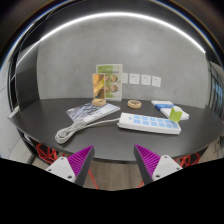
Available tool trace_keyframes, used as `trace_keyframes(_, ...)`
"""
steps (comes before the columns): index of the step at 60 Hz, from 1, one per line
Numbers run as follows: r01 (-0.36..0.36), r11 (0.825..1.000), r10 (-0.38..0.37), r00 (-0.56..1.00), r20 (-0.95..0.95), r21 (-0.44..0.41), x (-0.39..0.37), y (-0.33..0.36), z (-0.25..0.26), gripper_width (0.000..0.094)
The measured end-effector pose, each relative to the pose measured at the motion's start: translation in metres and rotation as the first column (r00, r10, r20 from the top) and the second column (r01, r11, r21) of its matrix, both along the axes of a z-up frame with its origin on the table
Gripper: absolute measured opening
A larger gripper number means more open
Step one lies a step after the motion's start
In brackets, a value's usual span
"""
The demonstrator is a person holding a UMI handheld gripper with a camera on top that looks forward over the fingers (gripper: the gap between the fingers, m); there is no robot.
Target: Unplug charger
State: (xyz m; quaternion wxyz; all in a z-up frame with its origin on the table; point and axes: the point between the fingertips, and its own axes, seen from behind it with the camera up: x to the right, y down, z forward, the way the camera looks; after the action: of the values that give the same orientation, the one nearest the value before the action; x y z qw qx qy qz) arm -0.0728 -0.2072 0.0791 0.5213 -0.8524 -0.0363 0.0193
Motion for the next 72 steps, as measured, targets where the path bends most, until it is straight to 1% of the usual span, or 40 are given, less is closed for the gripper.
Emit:
trace_keyframes(7,0.076,0.997,-0.076,0.997,-0.008,-0.005,0.052,0.013,0.002,0.0813)
trace_keyframes(8,0.084,0.996,-0.084,0.996,-0.006,-0.002,0.031,0.007,0.003,0.0814)
trace_keyframes(10,0.105,0.994,-0.105,0.994,0.001,0.004,0.08,0.018,0.001,0.0814)
trace_keyframes(19,0.173,0.985,-0.173,0.985,0.017,0.021,0.174,0.057,-0.007,0.0813)
trace_keyframes(26,0.208,0.978,-0.208,0.978,0.027,0.024,0.245,0.098,-0.016,0.081)
trace_keyframes(30,0.21,0.978,-0.211,0.977,0.027,0.013,0.276,0.126,-0.022,0.081)
trace_keyframes(36,0.182,0.983,-0.182,0.983,0.03,-0.002,0.304,0.168,-0.031,0.0806)
trace_keyframes(41,0.162,0.986,-0.163,0.987,0.01,0.037,0.315,0.202,-0.025,0.0807)
trace_keyframes(47,0.159,0.984,-0.159,0.987,-0.013,0.076,0.321,0.235,-0.022,0.079)
trace_keyframes(48,0.156,0.984,-0.155,0.988,-0.019,0.083,0.32,0.24,-0.022,0.0824)
trace_keyframes(51,0.142,0.987,-0.141,0.99,-0.011,0.079,0.319,0.249,-0.029,0.0467)
trace_keyframes(55,0.13,0.985,-0.133,0.991,0.014,0.114,0.318,0.251,-0.025,0.0441)
trace_keyframes(57,0.132,0.982,-0.136,0.99,0.026,0.133,0.318,0.25,-0.025,0.0395)
trace_keyframes(61,0.103,0.981,-0.117,0.99,0.081,0.163,0.314,0.248,-0.024,0.0343)
trace_keyframes(65,0.112,0.979,-0.122,0.991,0.052,0.171,0.315,0.25,-0.023,0.032)
trace_keyframes(72,0.131,0.98,-0.136,0.99,0.024,0.153,0.316,0.247,-0.017,0.0319)
